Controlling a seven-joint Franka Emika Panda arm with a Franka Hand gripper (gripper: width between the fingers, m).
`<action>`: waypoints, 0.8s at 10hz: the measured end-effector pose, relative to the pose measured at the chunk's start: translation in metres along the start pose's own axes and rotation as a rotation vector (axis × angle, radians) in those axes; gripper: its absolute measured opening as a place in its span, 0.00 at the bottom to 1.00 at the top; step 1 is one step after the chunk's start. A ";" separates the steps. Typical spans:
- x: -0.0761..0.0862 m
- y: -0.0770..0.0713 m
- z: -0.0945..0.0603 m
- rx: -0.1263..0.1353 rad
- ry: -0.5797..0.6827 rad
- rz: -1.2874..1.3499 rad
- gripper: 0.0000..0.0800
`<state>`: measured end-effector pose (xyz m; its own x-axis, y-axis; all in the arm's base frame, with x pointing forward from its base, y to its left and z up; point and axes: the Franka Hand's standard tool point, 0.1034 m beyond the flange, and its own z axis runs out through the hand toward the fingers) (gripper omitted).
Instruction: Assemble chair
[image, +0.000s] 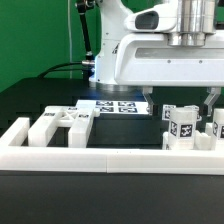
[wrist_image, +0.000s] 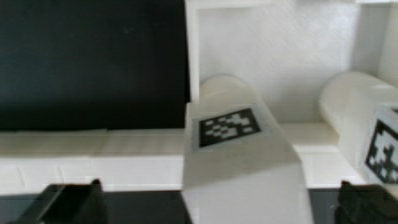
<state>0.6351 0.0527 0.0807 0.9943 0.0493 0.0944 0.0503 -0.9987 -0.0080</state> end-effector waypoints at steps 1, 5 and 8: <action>0.000 0.000 0.000 0.000 0.000 -0.020 0.69; 0.000 0.000 0.000 0.000 -0.001 0.017 0.36; -0.003 -0.002 0.000 0.001 -0.017 0.236 0.36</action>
Offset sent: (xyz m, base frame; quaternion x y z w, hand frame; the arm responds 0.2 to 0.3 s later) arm 0.0000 0.0000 0.0000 0.0000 0.0000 0.0650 0.9979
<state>0.6321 0.0545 0.0803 0.9799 -0.1857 0.0725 -0.1840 -0.9825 -0.0293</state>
